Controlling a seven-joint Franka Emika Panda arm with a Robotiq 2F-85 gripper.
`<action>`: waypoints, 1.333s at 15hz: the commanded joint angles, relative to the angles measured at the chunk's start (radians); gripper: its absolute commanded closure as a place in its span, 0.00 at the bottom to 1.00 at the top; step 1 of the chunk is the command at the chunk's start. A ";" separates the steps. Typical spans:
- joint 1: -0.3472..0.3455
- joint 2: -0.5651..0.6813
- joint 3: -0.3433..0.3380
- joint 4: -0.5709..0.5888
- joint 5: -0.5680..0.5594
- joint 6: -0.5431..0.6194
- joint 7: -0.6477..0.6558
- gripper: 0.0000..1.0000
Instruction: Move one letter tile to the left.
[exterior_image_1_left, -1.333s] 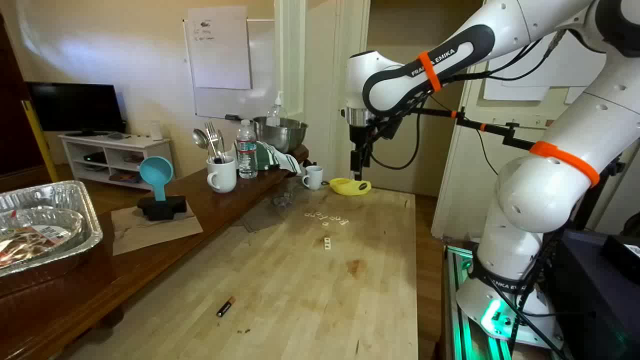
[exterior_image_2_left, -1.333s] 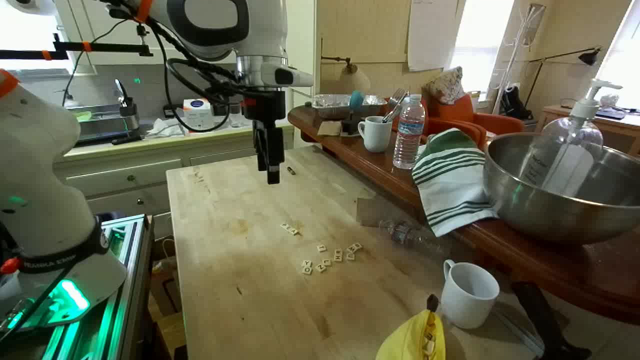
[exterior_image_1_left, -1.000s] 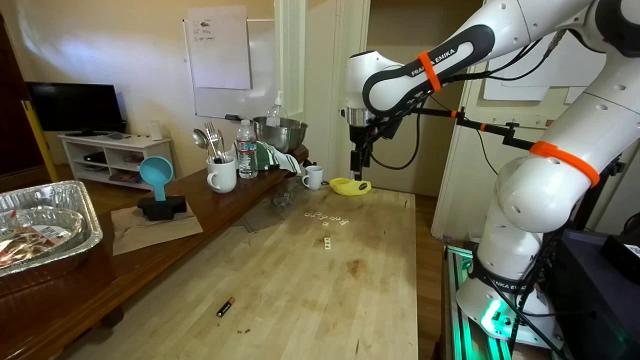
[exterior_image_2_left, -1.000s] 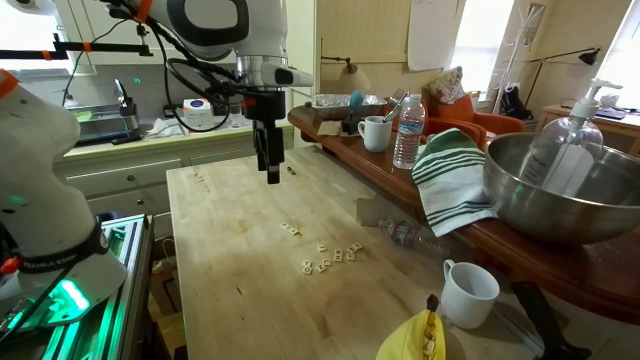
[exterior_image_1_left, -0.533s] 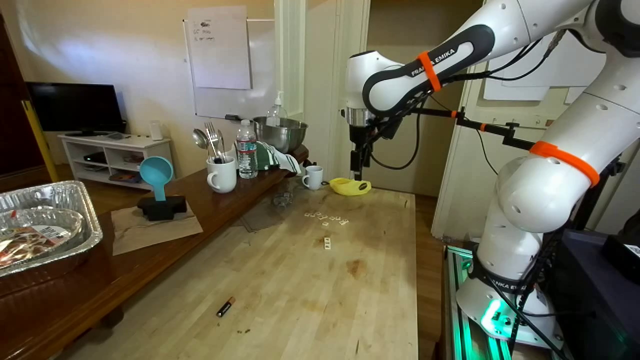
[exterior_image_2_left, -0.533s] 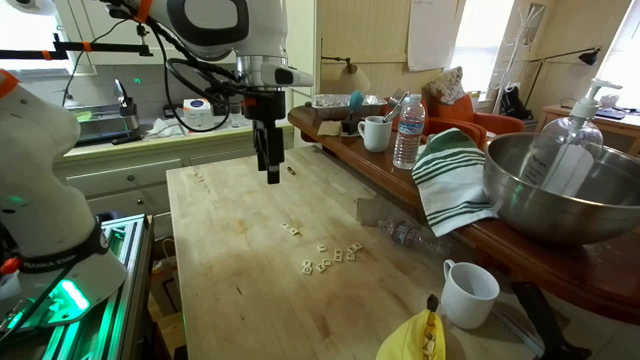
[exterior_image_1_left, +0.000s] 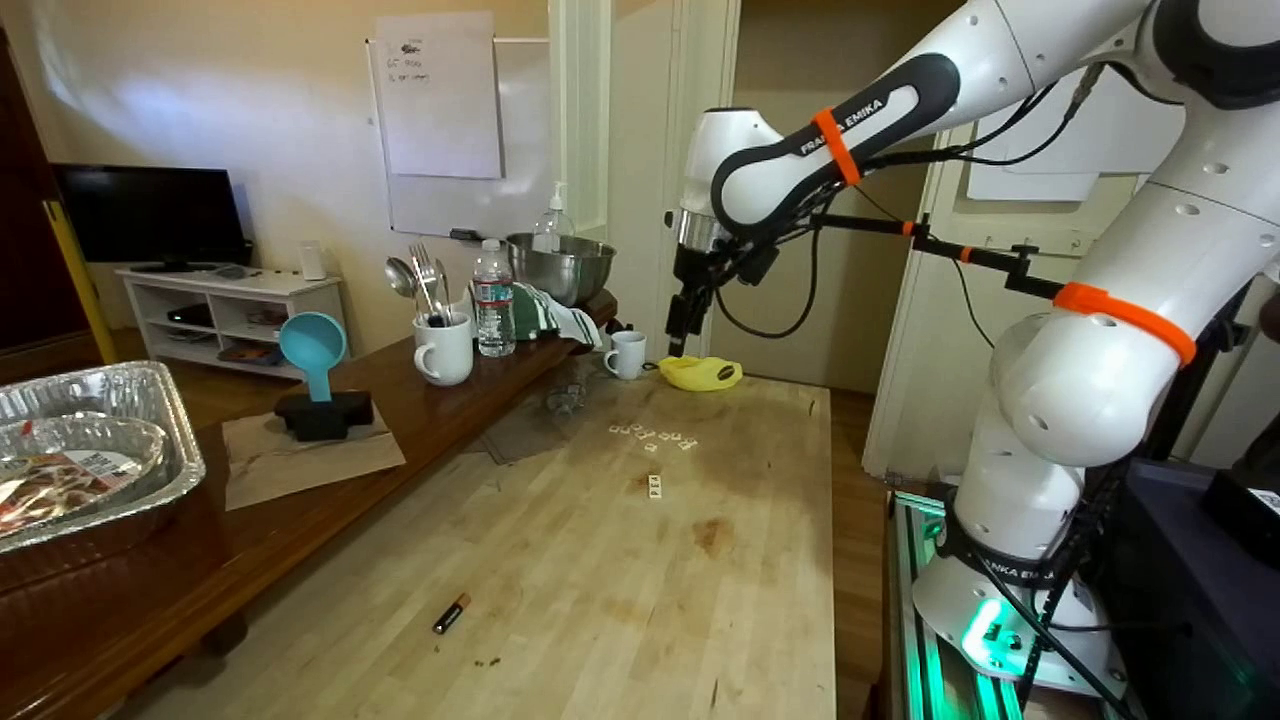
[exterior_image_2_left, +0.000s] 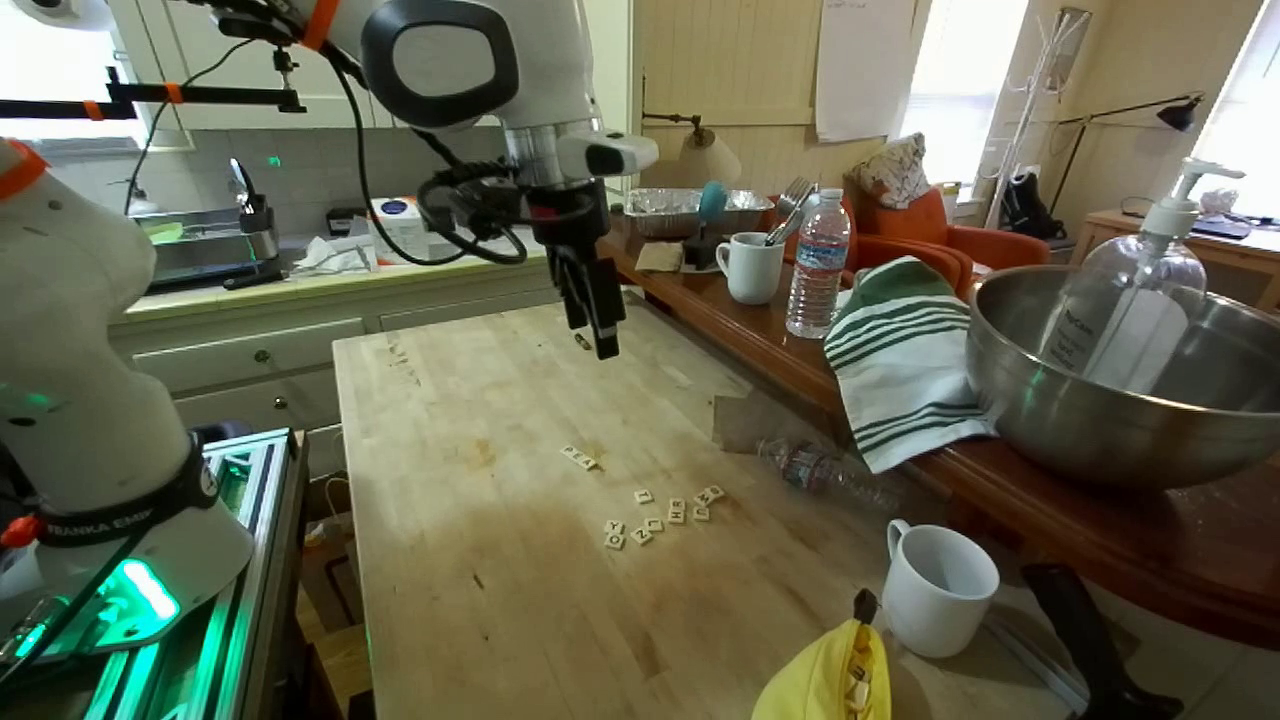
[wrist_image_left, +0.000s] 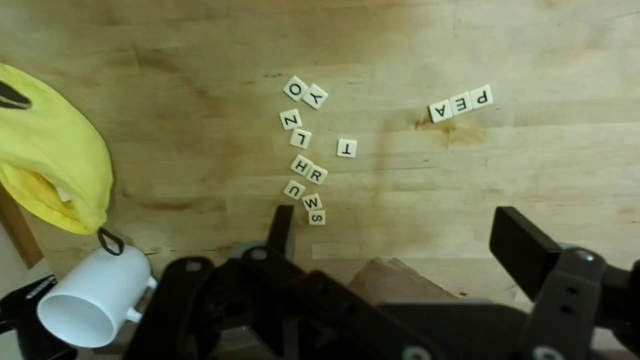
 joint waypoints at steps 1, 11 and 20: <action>0.059 0.139 -0.068 0.073 0.170 0.052 -0.159 0.00; 0.014 0.428 -0.039 0.249 0.205 0.180 -0.300 0.00; -0.011 0.462 -0.014 0.260 0.199 0.201 -0.289 0.00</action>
